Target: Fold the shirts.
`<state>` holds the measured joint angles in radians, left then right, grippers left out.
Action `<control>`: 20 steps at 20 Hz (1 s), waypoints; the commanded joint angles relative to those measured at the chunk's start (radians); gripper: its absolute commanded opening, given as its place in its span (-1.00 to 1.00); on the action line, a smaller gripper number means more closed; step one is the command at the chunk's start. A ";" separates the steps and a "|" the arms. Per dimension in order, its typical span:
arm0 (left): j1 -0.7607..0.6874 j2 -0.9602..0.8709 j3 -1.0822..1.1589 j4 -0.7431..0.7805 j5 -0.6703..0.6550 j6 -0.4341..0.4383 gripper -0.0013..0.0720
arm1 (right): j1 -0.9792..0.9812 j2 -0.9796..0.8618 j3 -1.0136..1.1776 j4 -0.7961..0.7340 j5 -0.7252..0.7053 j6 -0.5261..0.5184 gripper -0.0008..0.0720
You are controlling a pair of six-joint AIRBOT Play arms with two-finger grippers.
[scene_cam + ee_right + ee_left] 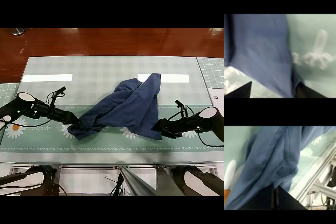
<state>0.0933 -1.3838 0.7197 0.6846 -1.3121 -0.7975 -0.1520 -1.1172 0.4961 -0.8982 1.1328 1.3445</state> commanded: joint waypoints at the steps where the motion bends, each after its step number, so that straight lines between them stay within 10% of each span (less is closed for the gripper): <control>1: 0.000 0.000 0.000 -0.064 0.019 0.000 -0.90 | 0.072 -0.047 0.000 0.063 -0.067 0.012 0.66; 3: 0.000 0.000 0.000 -0.106 0.025 -0.002 -0.90 | 0.106 -0.085 0.016 0.112 -0.059 -0.039 -0.71; 4: 0.000 0.001 0.000 -0.140 0.024 -0.011 -0.90 | 0.117 -0.088 0.042 0.137 -0.049 -0.083 -0.89; 12: 0.076 0.243 0.455 -0.803 0.200 -0.026 -0.90 | -0.003 -0.082 1.101 0.050 0.148 0.055 -0.89; 16: 0.130 0.431 0.797 -0.681 0.469 -0.093 -0.91 | -0.035 -0.027 1.593 -0.005 0.213 0.101 -0.89; 20: 0.211 0.629 0.981 -0.340 0.640 -0.267 -0.91 | -0.035 0.184 1.633 -0.135 0.163 0.161 -0.89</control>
<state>0.2531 -0.8833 1.5578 0.1314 -0.8375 -0.9504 -0.1810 -1.0466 2.0274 -0.9371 1.3083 1.4609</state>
